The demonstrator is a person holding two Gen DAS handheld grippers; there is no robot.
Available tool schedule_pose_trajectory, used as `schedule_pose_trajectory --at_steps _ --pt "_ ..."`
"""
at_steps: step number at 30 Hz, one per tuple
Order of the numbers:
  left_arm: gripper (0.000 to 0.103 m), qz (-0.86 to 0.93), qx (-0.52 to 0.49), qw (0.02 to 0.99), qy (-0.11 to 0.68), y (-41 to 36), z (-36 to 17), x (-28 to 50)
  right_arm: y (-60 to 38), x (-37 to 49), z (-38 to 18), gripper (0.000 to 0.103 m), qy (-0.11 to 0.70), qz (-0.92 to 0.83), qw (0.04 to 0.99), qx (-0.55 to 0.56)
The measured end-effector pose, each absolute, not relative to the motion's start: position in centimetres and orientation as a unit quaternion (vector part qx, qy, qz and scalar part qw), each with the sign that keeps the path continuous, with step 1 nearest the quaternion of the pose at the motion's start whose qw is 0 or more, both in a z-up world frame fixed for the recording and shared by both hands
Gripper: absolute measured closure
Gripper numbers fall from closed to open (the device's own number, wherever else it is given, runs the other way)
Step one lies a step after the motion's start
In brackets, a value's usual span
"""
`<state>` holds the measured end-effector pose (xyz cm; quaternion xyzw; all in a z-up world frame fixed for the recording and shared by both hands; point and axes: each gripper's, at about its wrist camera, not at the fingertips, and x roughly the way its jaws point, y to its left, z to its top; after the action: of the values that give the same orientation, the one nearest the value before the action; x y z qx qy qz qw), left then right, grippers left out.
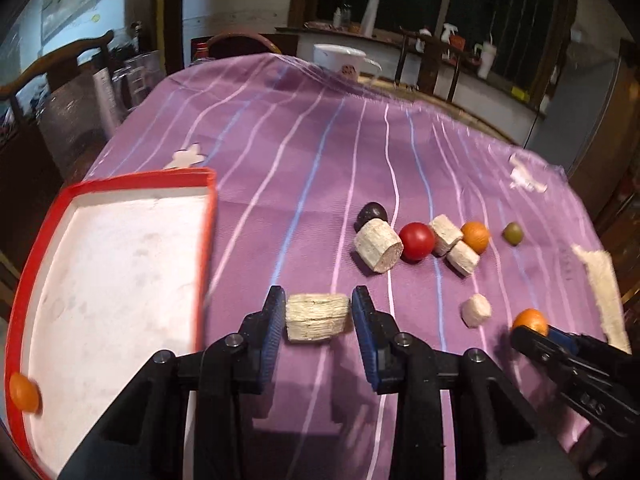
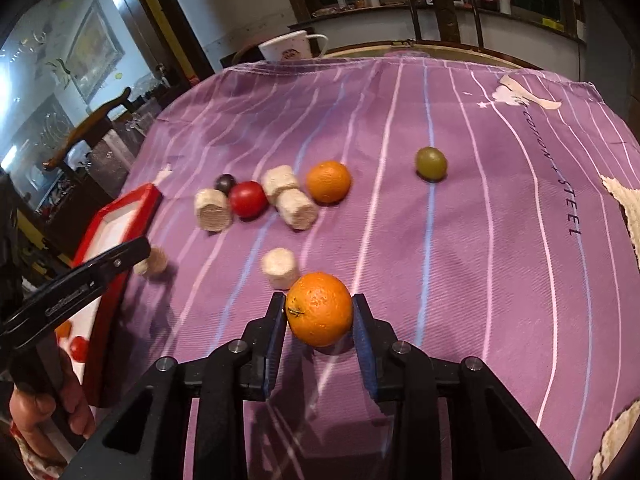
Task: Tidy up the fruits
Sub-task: 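Place the orange in the tray with the right tool while the left tool drops a cork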
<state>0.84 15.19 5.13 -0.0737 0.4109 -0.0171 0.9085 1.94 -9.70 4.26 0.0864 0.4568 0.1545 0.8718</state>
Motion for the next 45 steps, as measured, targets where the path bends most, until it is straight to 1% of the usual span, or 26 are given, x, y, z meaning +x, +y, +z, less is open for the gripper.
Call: schedule_pose_trajectory --at_steps 5,7,8,11,13,19,22,24,26,29,31,35,39,45 --pt "0.068 0.005 -0.134 0.905 0.403 19.9 5.9 -3.2 -6.9 0.5 6.2 0.068 0.445 0.191 0.871 0.081" --pt "0.068 -0.002 -0.174 0.905 0.389 22.4 6.1 -4.8 -5.0 -0.1 7.0 0.068 0.439 0.212 0.87 0.072" --pt "0.069 0.014 -0.184 0.907 0.38 23.7 6.7 -5.7 -3.9 -0.4 7.3 0.068 0.437 0.225 0.868 0.067" --pt "0.072 0.087 -0.151 0.918 0.355 25.7 8.1 -7.1 0.1 -1.3 7.9 0.068 0.432 0.265 0.86 0.049" --pt "0.072 0.086 -0.173 0.921 0.339 27.7 8.6 -7.8 3.5 -1.8 8.2 0.068 0.431 0.293 0.853 0.03" --pt "0.072 0.101 -0.23 0.897 0.365 32.3 5.6 -7.6 11.6 -1.9 6.6 0.068 0.445 0.335 0.83 -0.024" --pt "0.072 0.099 -0.257 0.891 0.361 33.9 5.0 -8.0 14.5 -1.8 5.7 0.067 0.448 0.341 0.825 -0.038" --pt "0.069 0.104 -0.275 0.889 0.35 35.0 5.0 -8.7 16.1 -1.9 5.8 0.067 0.437 0.346 0.828 -0.057" --pt "0.052 0.109 -0.289 0.888 0.341 35.9 5.1 -9.3 17.7 -1.7 5.5 0.067 0.438 0.355 0.823 -0.064" --pt "0.044 0.124 -0.303 0.889 0.321 37.2 5.5 -10.4 19.7 -1.6 4.9 0.067 0.44 0.372 0.813 -0.08" --pt "0.041 0.132 -0.306 0.889 0.314 37.6 5.7 -10.8 20.8 -1.5 4.3 0.067 0.448 0.38 0.805 -0.085" --pt "0.039 0.141 -0.311 0.89 0.303 38.3 6.0 -11.5 21.6 -1.3 3.8 0.066 0.452 0.387 0.799 -0.082" --pt "0.038 0.141 -0.315 0.888 0.304 38.2 5.9 -11.5 20.4 -1.0 4.5 0.061 0.444 0.385 0.807 -0.062" --pt "0.038 0.14 -0.302 0.892 0.307 36.7 6.7 -11.7 16.6 -1.2 6.4 0.06 0.435 0.363 0.824 -0.013"
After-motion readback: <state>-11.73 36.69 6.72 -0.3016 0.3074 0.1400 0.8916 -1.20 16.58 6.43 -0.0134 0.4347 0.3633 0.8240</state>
